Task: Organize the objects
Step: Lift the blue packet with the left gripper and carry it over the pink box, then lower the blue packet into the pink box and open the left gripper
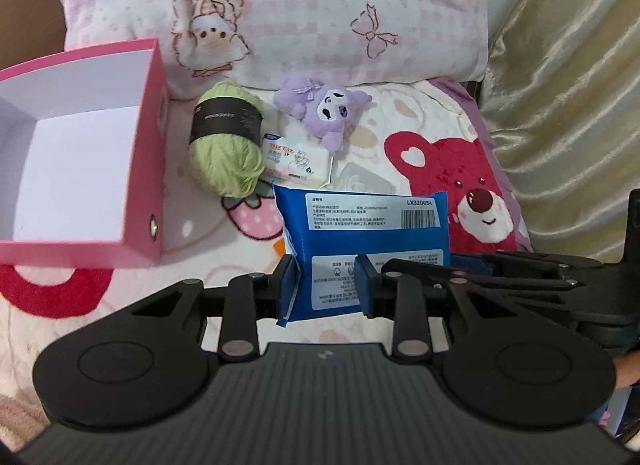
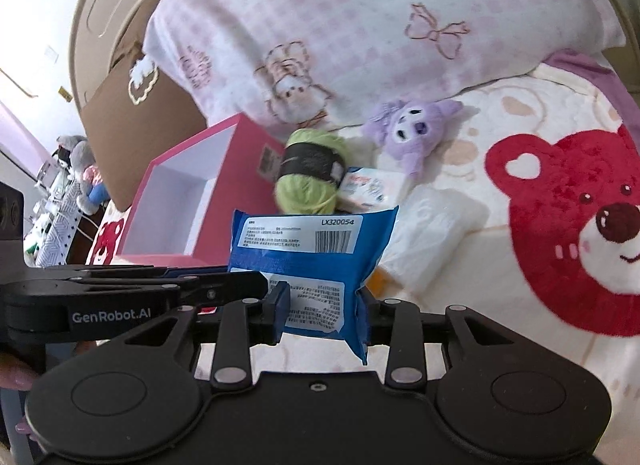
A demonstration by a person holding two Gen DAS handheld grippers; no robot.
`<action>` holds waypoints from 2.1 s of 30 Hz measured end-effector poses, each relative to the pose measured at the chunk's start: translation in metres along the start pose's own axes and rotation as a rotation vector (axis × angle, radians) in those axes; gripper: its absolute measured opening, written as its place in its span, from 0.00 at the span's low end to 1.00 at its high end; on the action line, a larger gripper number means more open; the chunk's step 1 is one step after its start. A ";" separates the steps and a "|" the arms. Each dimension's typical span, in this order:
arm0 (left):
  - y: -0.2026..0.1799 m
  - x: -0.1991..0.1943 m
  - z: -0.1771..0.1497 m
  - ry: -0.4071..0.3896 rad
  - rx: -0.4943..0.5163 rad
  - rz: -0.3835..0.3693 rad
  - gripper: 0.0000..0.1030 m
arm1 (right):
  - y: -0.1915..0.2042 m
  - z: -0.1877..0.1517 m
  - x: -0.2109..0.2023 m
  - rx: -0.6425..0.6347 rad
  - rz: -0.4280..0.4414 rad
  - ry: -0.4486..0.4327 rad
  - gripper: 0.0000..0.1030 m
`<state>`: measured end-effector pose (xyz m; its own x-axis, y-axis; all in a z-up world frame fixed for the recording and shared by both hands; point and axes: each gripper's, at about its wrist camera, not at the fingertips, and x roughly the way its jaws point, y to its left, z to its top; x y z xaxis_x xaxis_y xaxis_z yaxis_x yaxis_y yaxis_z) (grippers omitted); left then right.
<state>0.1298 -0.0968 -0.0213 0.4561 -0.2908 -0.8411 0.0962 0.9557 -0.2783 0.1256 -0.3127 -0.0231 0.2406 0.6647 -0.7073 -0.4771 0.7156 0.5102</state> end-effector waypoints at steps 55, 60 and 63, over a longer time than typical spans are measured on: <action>0.263 -0.106 0.060 -0.343 -0.269 0.086 0.29 | 0.243 0.087 0.148 -0.355 0.049 0.060 0.39; 0.281 -0.081 0.073 -0.340 -0.281 0.079 0.29 | 0.240 0.100 0.174 -0.357 0.032 0.085 0.35; 0.289 -0.060 0.080 -0.315 -0.301 0.104 0.29 | 0.234 0.102 0.190 -0.336 0.022 0.102 0.34</action>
<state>0.2012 0.2006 -0.0139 0.7014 -0.1215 -0.7023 -0.2050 0.9093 -0.3620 0.1456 0.0028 0.0118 0.1495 0.6425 -0.7516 -0.7372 0.5790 0.3483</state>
